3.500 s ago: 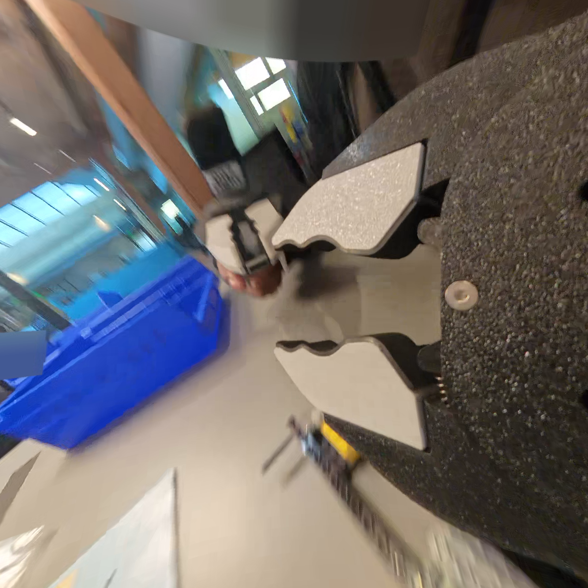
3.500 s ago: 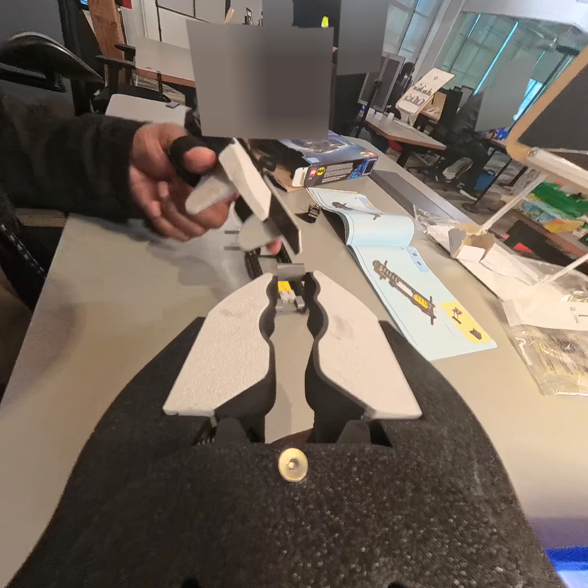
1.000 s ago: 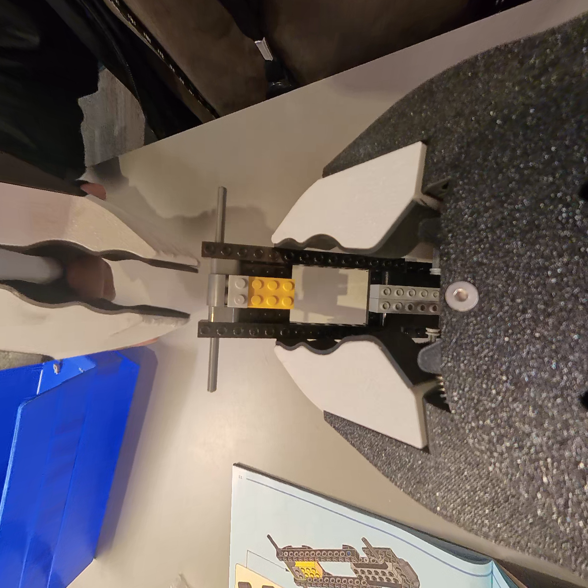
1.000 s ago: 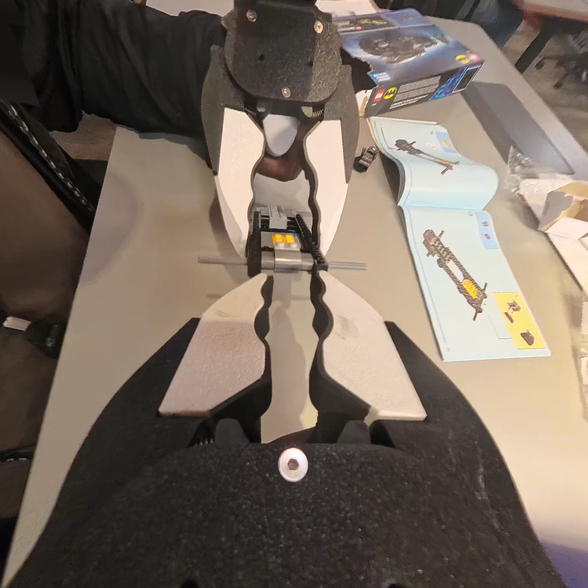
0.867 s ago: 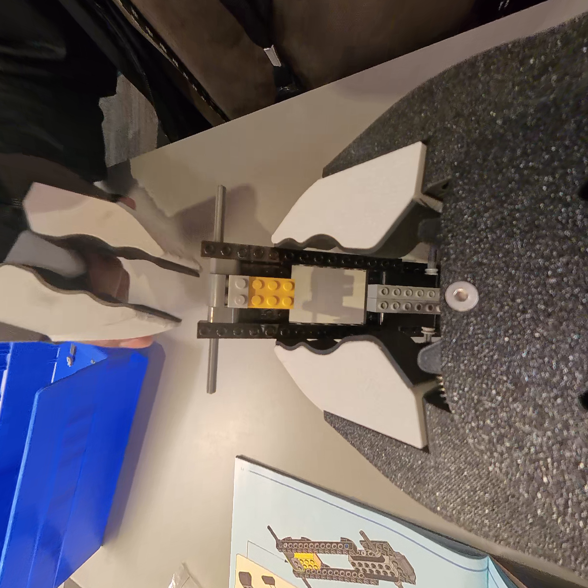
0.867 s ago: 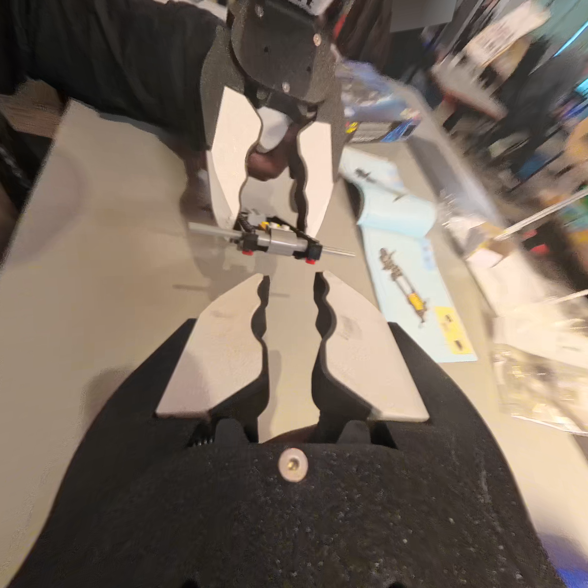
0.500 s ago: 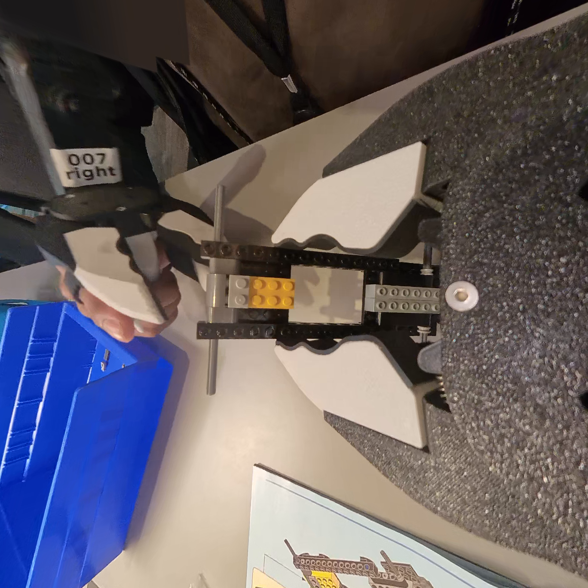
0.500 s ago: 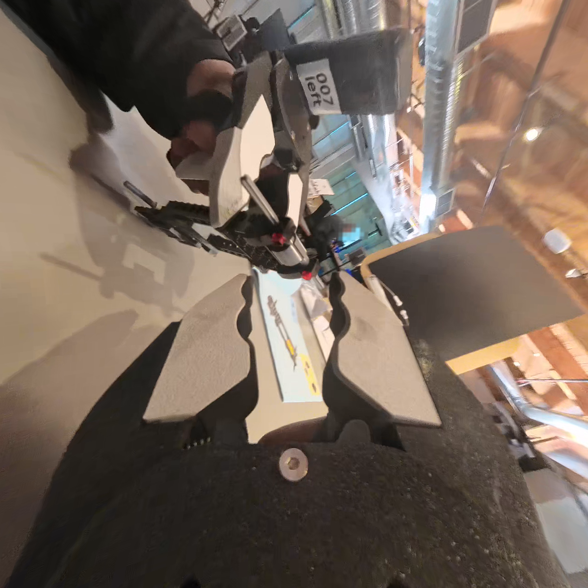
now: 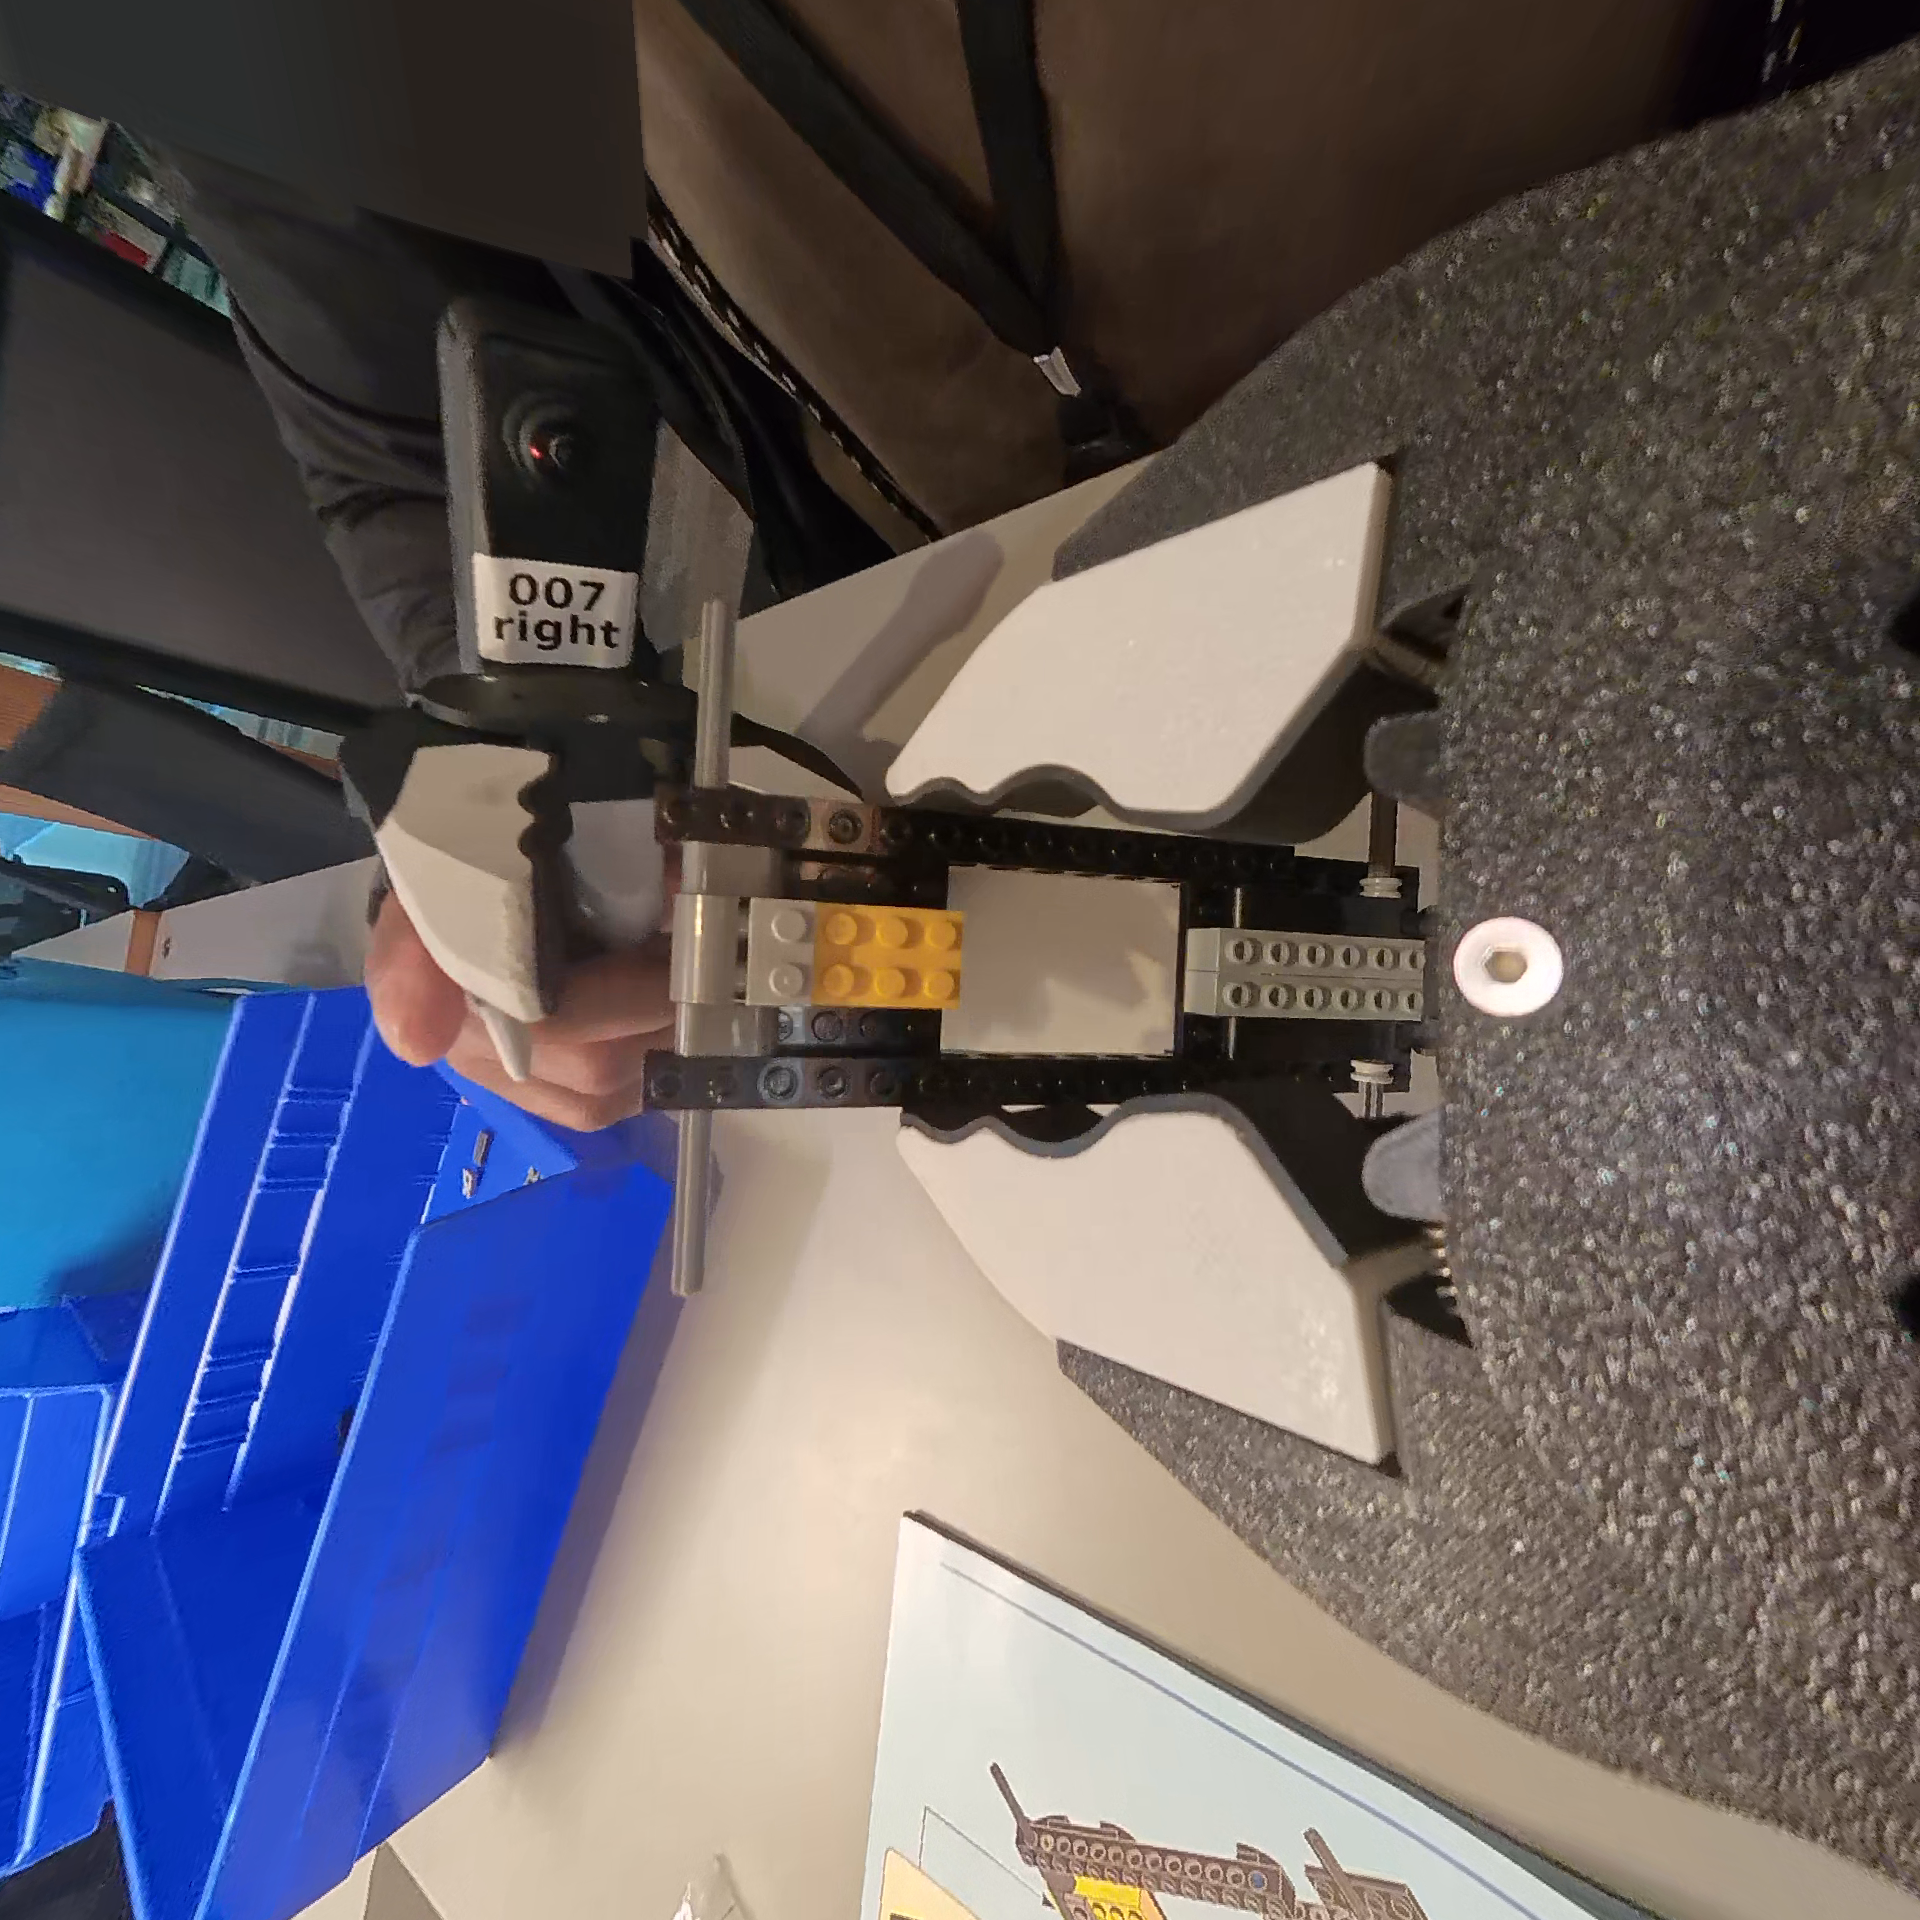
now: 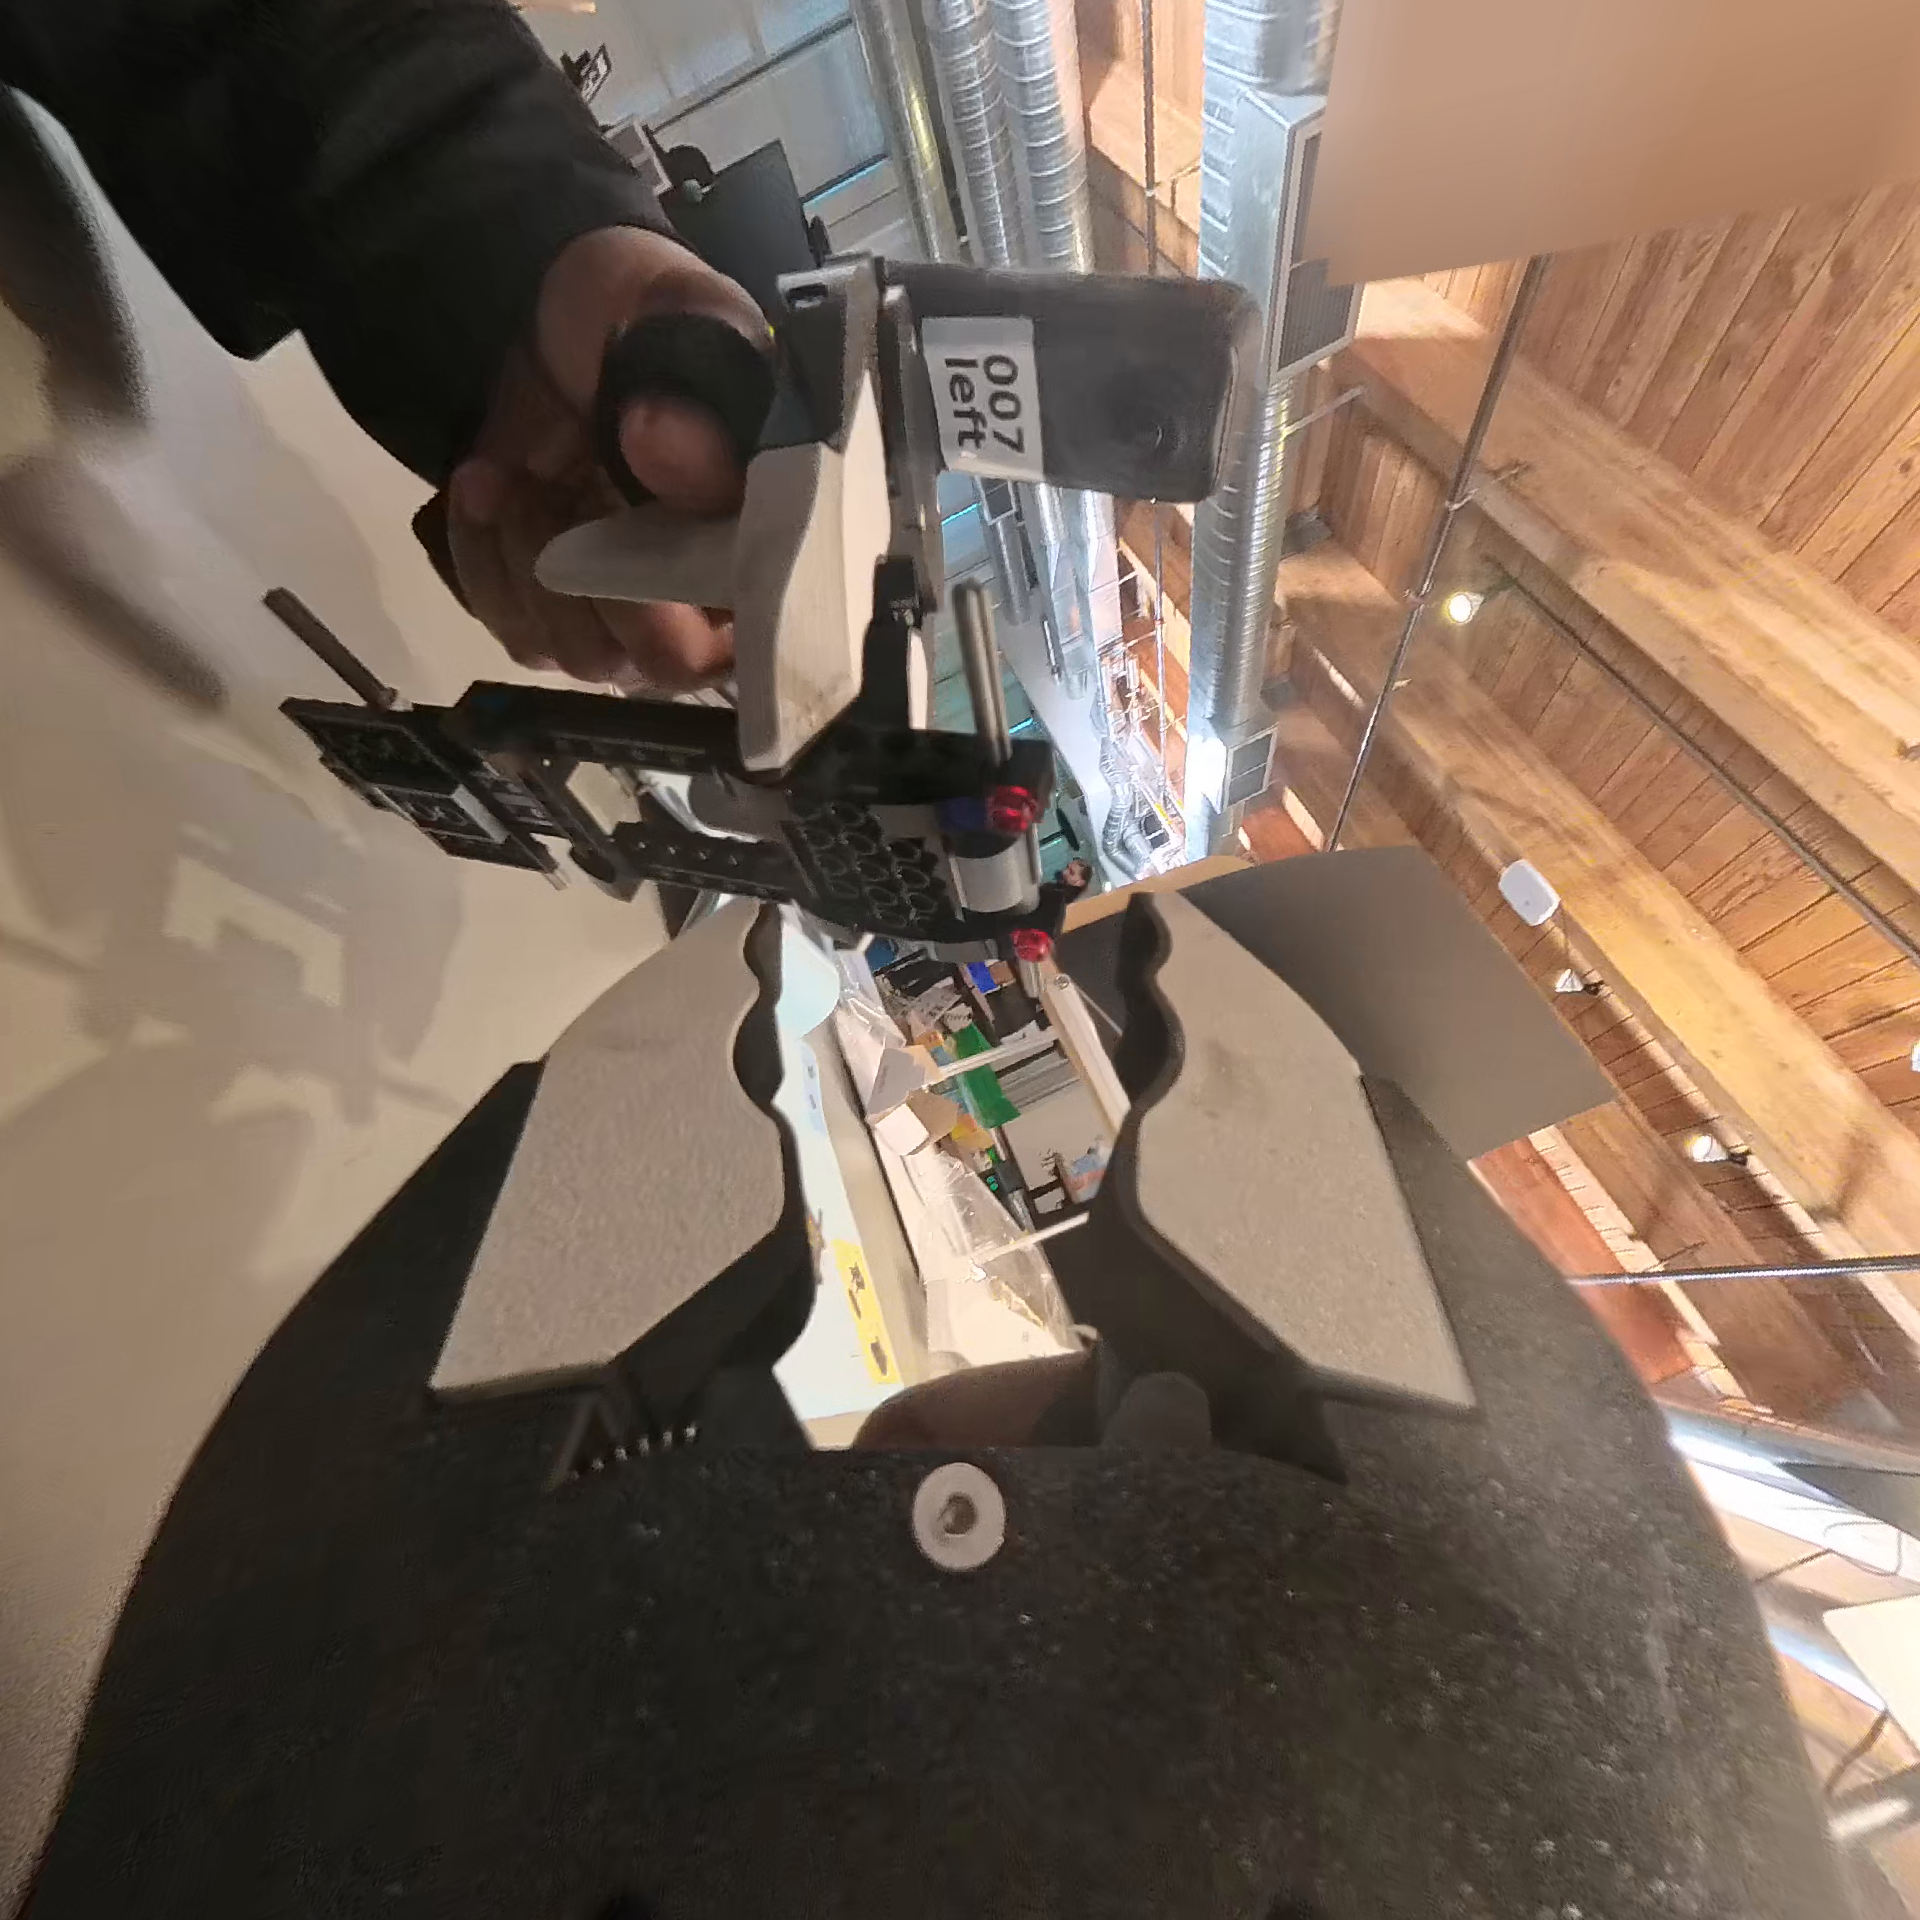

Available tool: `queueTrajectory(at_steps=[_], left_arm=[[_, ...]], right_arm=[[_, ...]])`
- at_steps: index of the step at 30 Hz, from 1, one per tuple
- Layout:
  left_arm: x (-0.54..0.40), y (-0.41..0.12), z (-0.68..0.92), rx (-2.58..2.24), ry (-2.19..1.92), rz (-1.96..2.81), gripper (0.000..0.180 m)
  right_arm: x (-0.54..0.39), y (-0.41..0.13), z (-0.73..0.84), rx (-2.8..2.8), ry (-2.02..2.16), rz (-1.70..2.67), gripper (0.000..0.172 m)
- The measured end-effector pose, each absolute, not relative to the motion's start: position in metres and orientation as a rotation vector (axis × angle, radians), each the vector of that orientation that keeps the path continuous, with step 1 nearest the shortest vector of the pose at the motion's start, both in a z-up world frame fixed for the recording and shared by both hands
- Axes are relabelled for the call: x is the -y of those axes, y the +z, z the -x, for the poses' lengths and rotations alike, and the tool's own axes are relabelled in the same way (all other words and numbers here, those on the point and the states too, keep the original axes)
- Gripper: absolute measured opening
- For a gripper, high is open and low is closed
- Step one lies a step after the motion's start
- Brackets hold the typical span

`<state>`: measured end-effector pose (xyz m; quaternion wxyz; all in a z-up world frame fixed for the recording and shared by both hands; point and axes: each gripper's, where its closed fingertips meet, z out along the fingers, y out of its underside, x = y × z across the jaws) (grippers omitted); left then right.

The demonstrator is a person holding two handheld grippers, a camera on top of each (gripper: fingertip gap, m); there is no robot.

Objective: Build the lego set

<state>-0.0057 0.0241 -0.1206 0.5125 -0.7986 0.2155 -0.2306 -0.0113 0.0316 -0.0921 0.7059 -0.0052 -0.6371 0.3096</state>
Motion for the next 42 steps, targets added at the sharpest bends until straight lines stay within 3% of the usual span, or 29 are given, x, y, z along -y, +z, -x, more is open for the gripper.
queueTrajectory(at_steps=[5,14,27,42], left_arm=[[-0.024,-0.111,0.001,-0.485,-0.619,1.910,0.054],[-0.024,-0.104,-0.010,-0.492,-0.666,1.907,0.053],[-0.028,-0.086,-0.021,-0.417,-0.763,1.862,0.053],[-0.039,-0.076,-0.030,-0.289,-0.853,1.842,0.052]], right_arm=[[-0.027,-0.084,0.013,1.384,0.676,-0.028,0.075],[-0.018,-0.076,0.013,1.364,0.690,-0.067,0.081],[-0.021,-0.054,0.007,1.244,0.688,-0.018,0.052],[-0.031,-0.048,0.001,1.317,0.798,0.035,0.050]])
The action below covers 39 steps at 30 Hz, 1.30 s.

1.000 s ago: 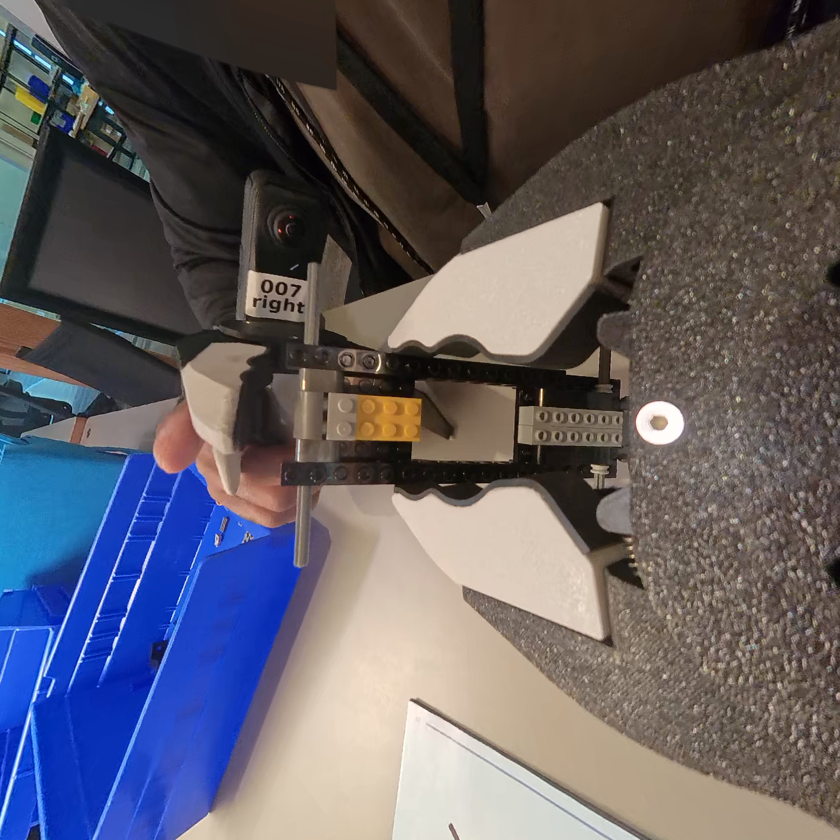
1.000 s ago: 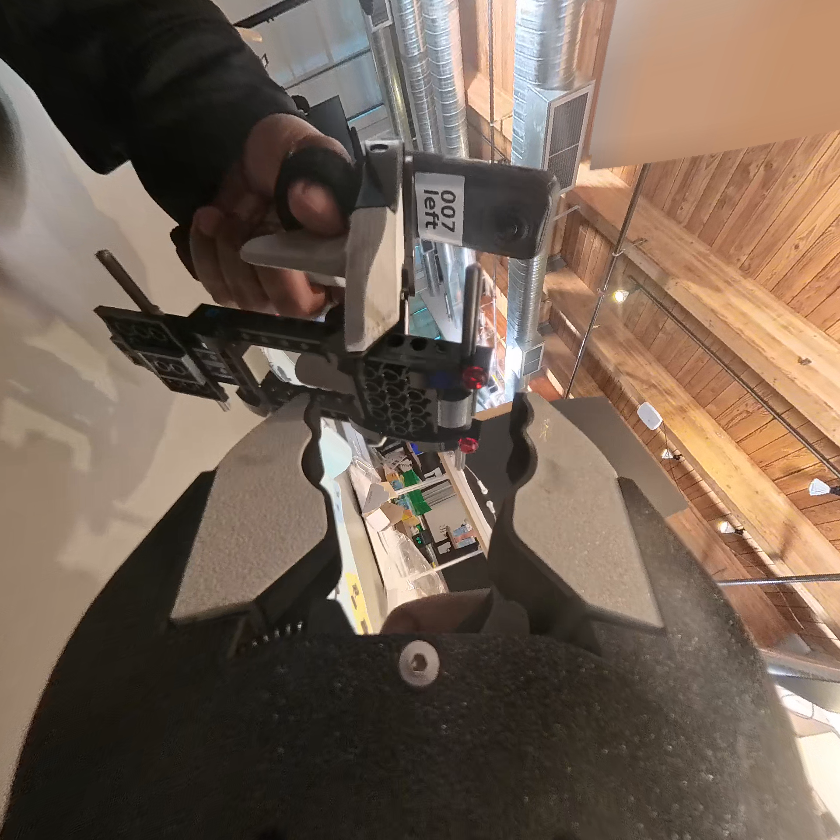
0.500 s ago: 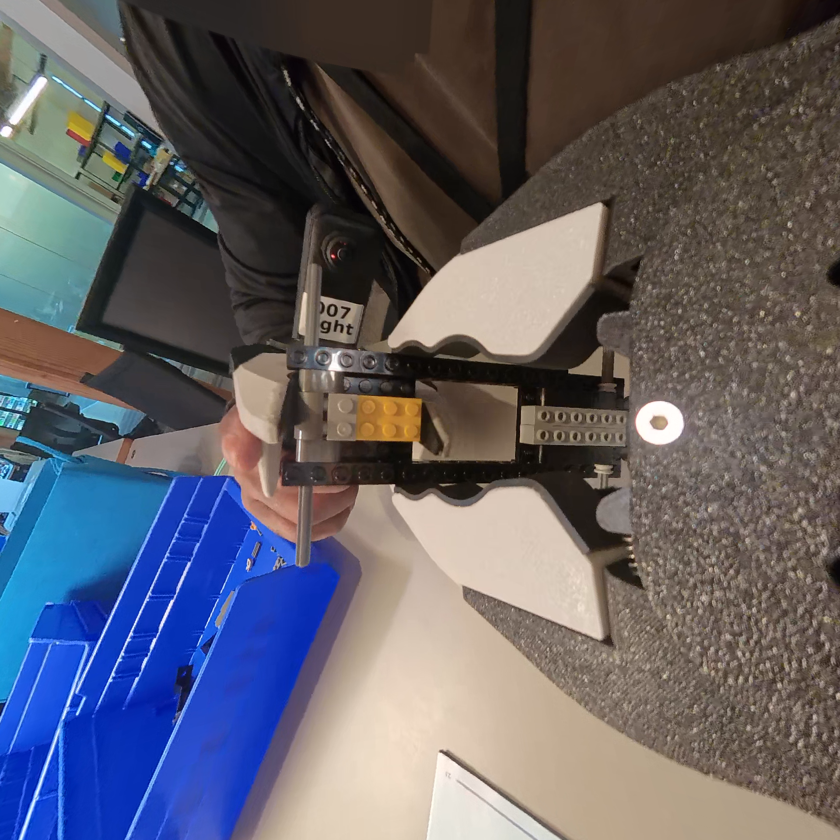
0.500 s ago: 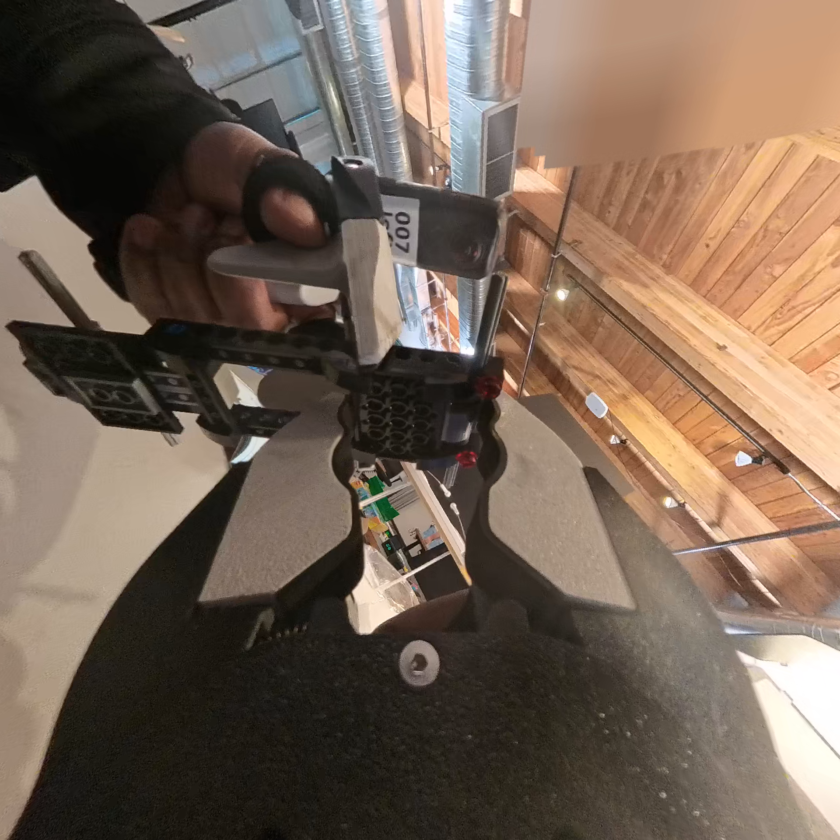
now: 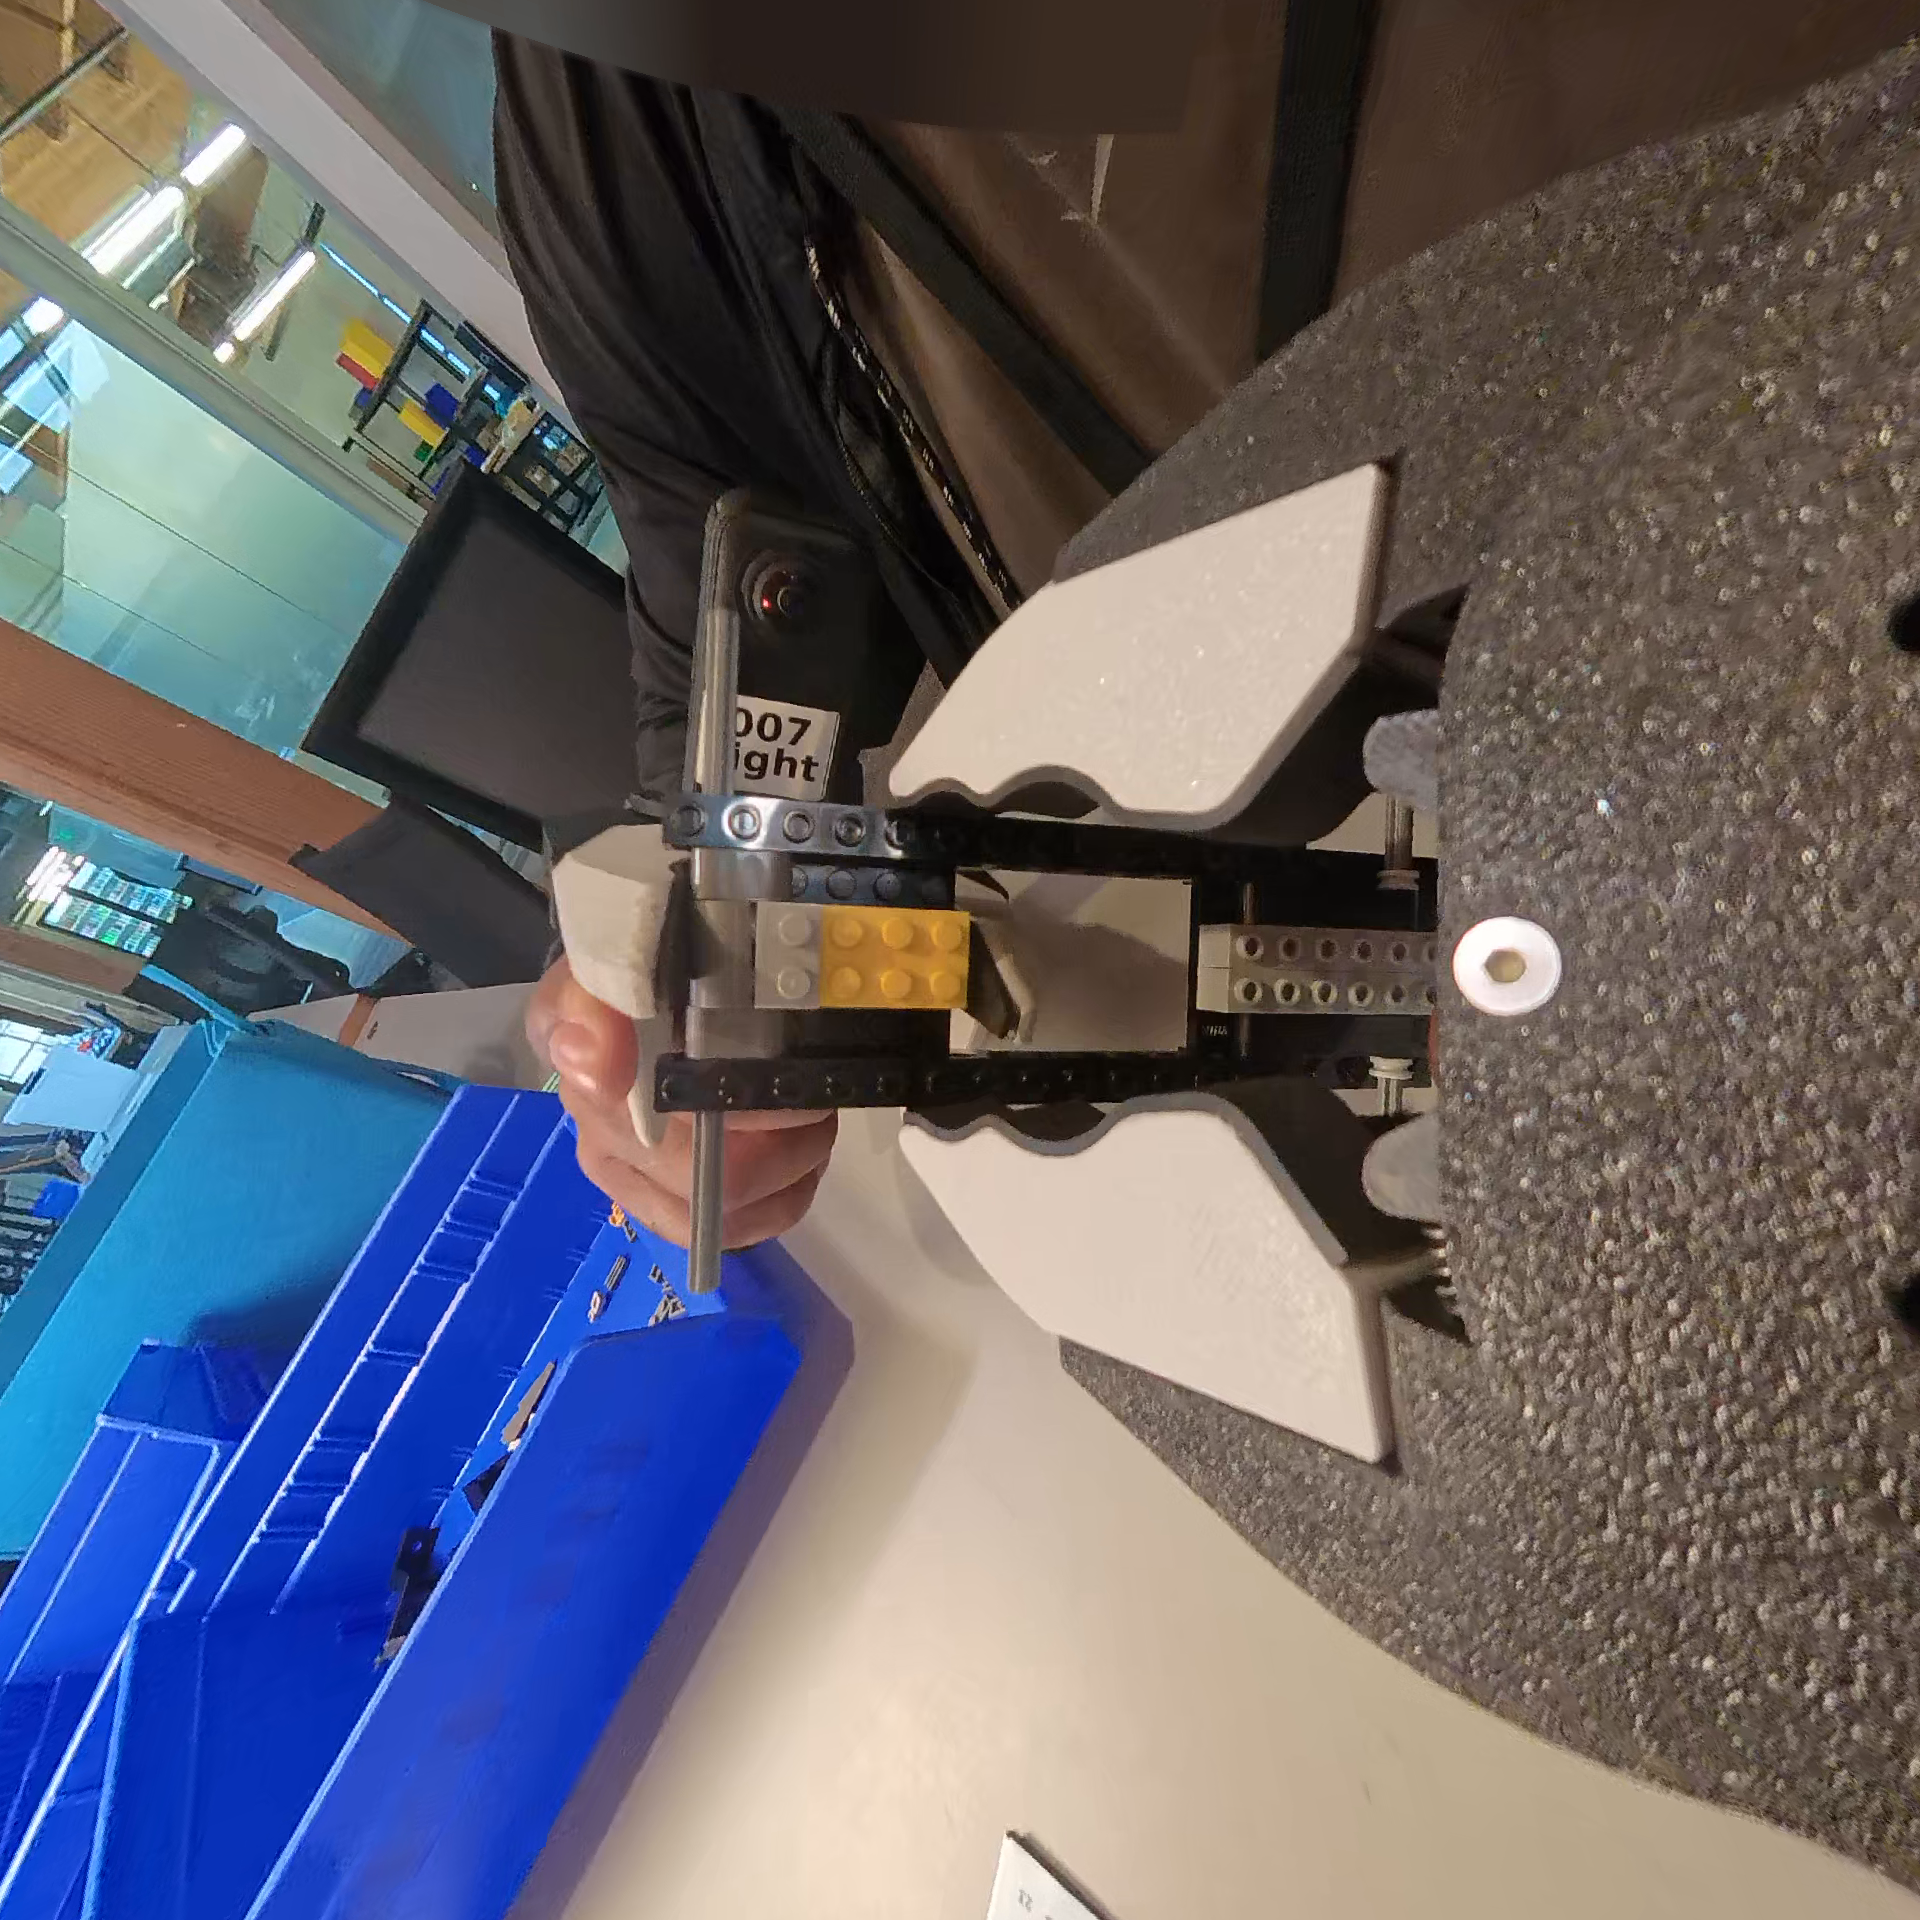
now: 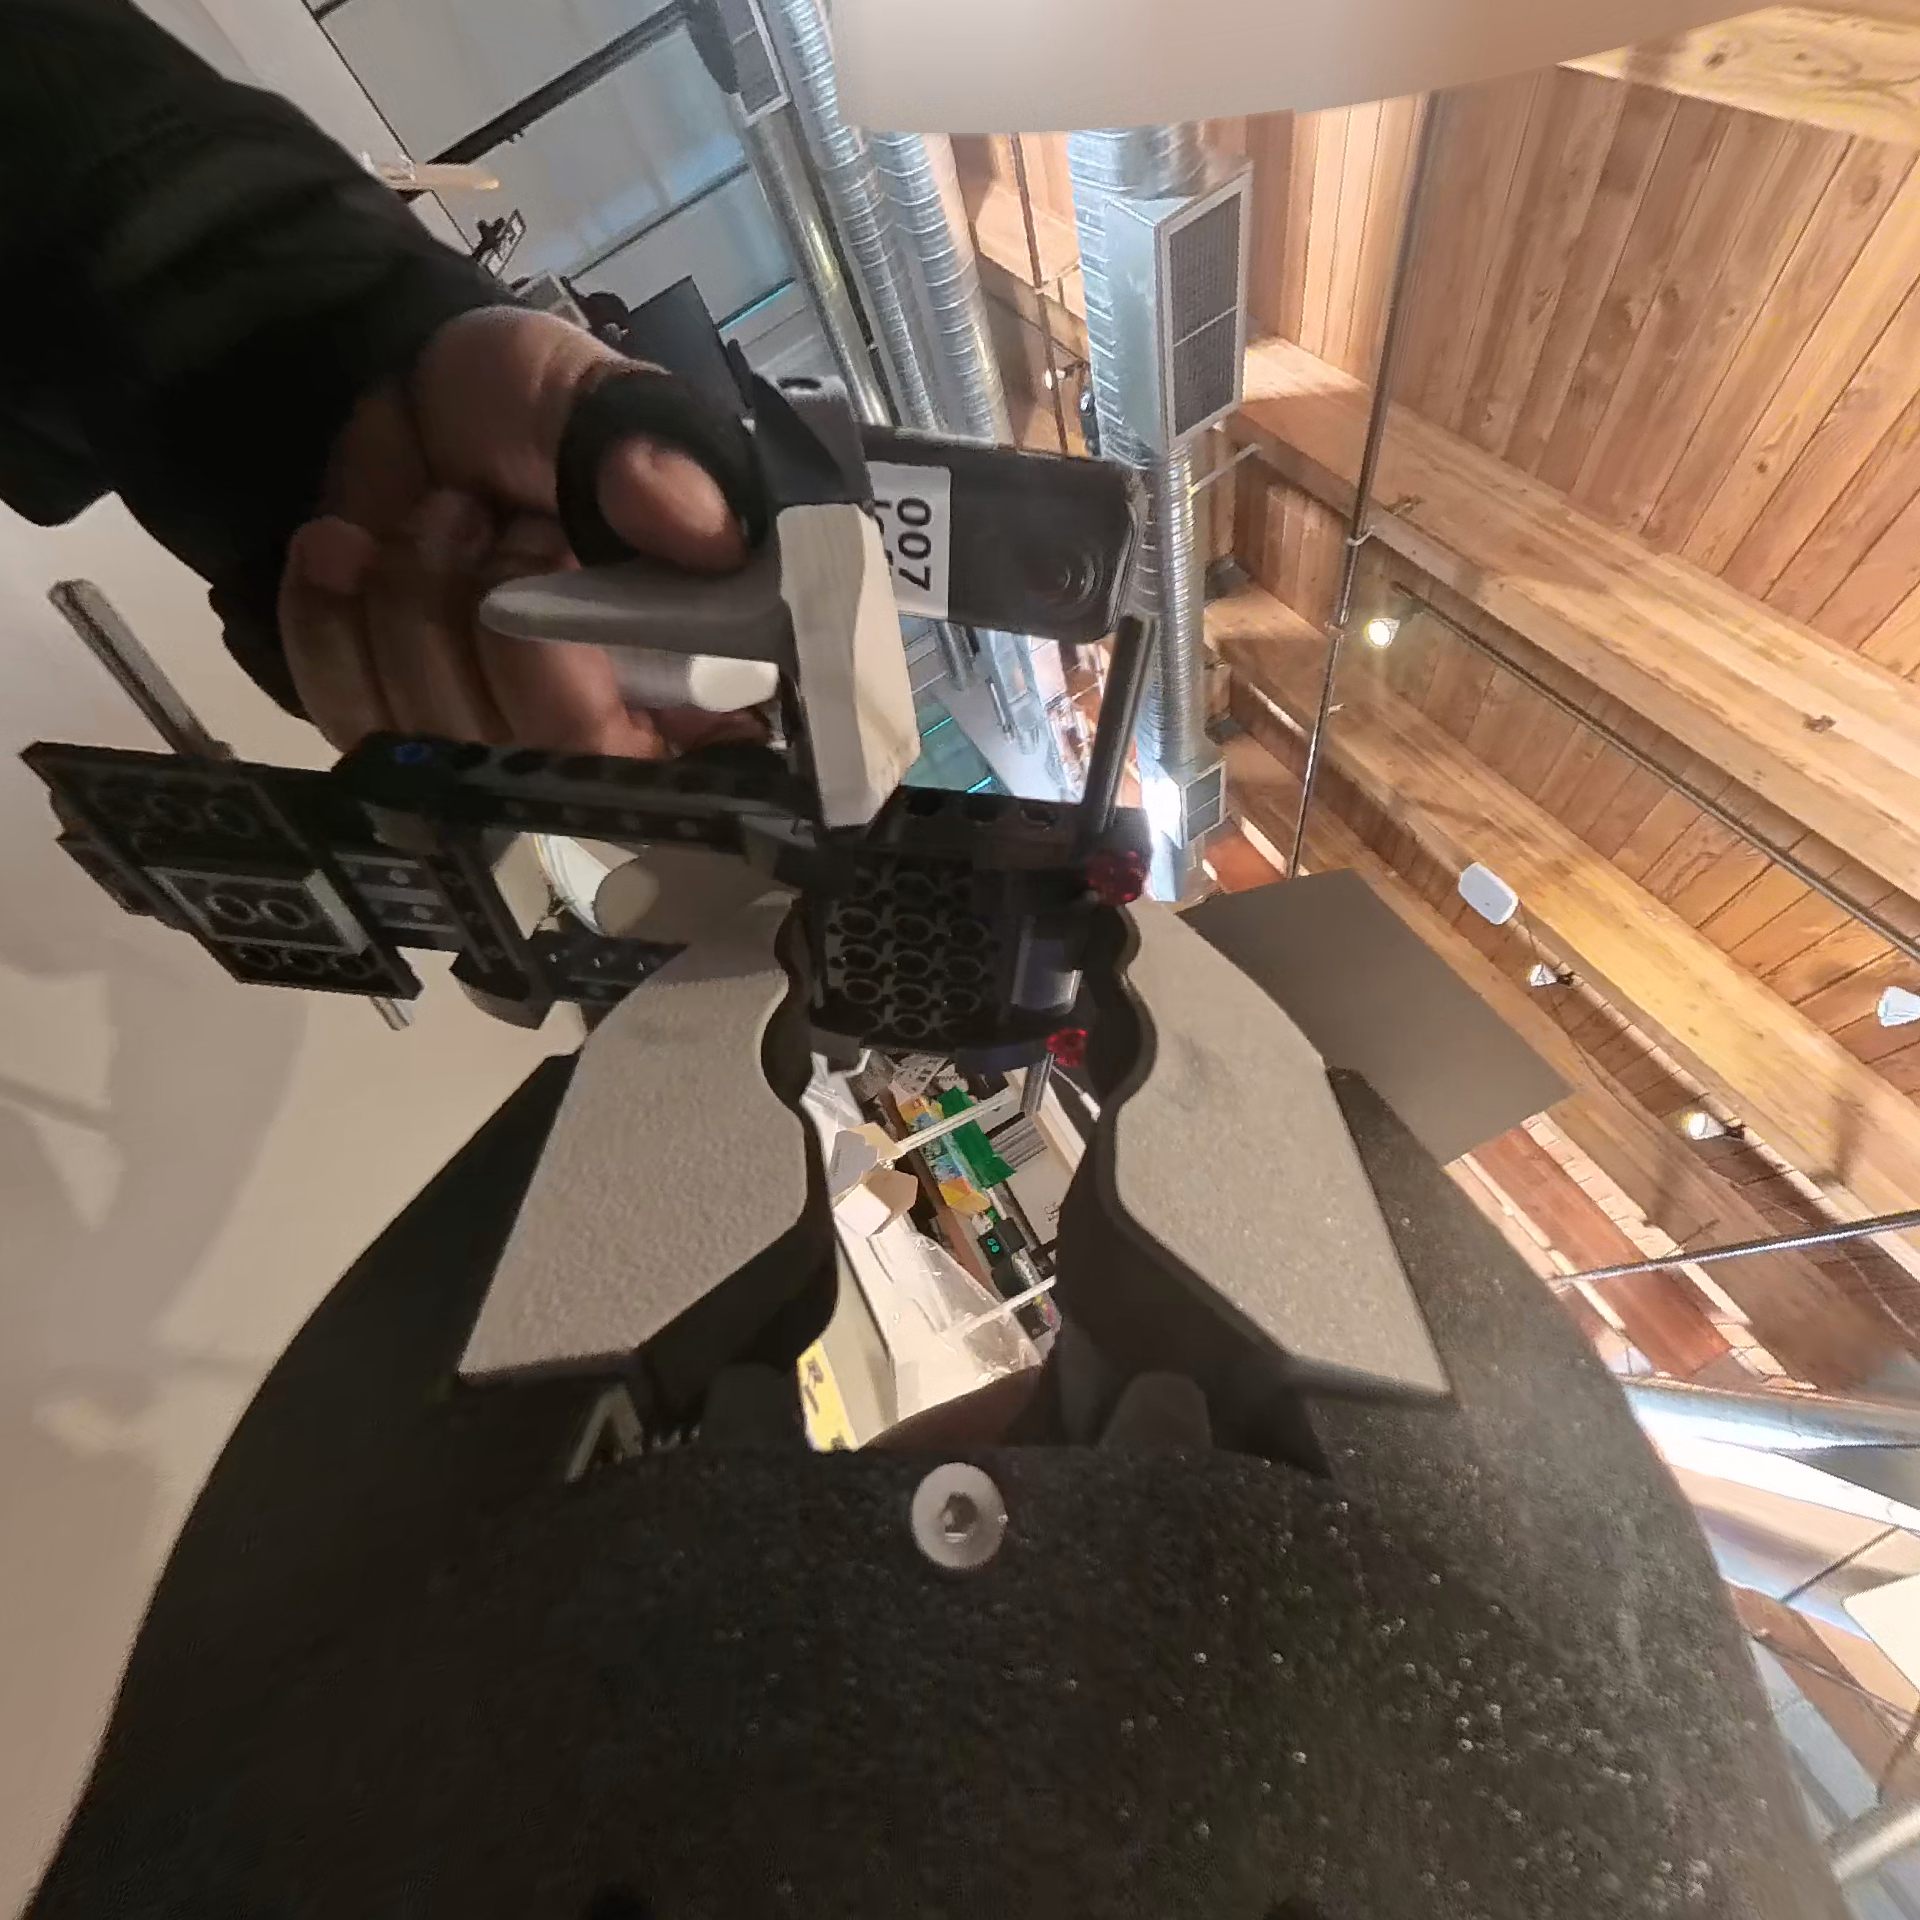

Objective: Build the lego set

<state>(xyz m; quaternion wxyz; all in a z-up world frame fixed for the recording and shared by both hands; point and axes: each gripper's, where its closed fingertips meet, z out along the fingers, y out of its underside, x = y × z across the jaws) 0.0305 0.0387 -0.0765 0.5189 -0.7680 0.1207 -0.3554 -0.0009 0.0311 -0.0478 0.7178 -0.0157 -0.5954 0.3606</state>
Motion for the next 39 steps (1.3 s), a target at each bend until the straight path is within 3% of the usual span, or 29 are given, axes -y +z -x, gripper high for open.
queueTrajectory(at_steps=[17,20,24,29,34,39], left_arm=[[-0.044,-0.083,-0.029,-0.312,-0.821,1.843,0.053],[-0.049,-0.092,-0.016,-0.326,-0.726,1.856,0.053],[-0.047,-0.094,0.005,-0.344,-0.591,1.849,0.053],[-0.040,-0.085,0.019,-0.497,-0.372,1.734,0.054],[-0.034,-0.077,0.021,-0.604,-0.230,1.578,0.054],[-0.033,-0.090,0.021,-0.695,-0.091,1.591,0.054]], right_arm=[[-0.036,-0.055,0.004,1.375,0.817,0.070,0.051],[-0.046,-0.064,0.012,1.435,0.866,0.193,0.065],[-0.064,-0.074,0.014,1.542,0.993,0.369,0.066],[-0.069,-0.087,0.013,1.789,1.349,0.759,0.062],[-0.053,-0.069,0.006,1.821,2.068,1.215,0.058],[-0.045,-0.070,0.016,1.752,2.319,1.413,0.055]])
